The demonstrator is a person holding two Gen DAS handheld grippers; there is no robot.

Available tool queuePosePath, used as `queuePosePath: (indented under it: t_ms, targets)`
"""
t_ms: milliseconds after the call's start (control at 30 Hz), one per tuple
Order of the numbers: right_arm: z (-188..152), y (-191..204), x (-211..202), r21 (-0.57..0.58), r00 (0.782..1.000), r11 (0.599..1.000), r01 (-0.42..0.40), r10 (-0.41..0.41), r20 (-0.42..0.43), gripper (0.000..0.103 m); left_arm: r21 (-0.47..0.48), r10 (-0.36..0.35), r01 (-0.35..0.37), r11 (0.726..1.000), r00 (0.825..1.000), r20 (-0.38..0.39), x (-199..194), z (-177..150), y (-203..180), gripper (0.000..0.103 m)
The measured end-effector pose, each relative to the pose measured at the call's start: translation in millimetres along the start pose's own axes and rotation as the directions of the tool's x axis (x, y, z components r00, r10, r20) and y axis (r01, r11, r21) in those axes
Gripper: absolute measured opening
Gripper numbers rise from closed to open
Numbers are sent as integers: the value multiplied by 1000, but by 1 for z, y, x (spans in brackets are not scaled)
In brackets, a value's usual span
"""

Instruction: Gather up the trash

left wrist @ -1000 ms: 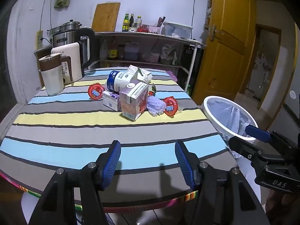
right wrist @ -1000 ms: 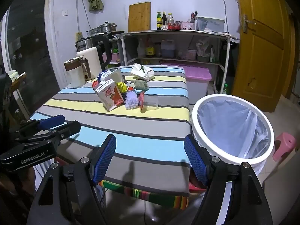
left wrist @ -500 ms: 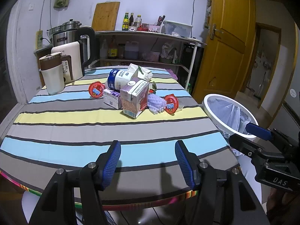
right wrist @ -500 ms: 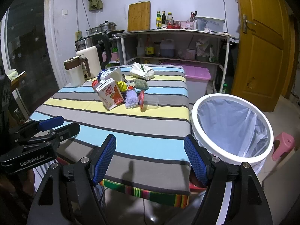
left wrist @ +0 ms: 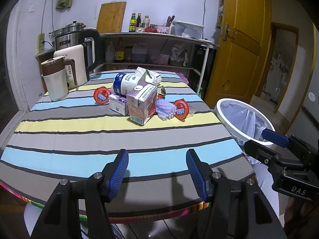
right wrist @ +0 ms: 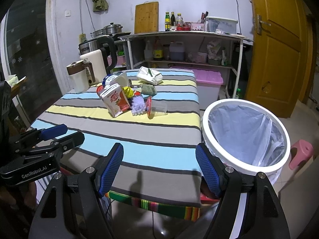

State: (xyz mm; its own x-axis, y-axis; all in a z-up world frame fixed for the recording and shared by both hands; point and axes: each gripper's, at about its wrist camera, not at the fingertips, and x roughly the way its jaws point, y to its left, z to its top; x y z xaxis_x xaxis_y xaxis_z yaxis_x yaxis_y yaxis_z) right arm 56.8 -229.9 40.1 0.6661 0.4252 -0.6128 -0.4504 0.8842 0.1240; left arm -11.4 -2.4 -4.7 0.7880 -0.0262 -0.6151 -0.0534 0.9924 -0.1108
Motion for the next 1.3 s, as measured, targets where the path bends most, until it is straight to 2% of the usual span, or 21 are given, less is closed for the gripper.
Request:
queuePosePath:
  t_ms: [1300]
  targets:
    - [0,-2,0,1,1000,1000,1,-1,-2,75,0,7,-7,1000,1000,5,-6,3,2,60]
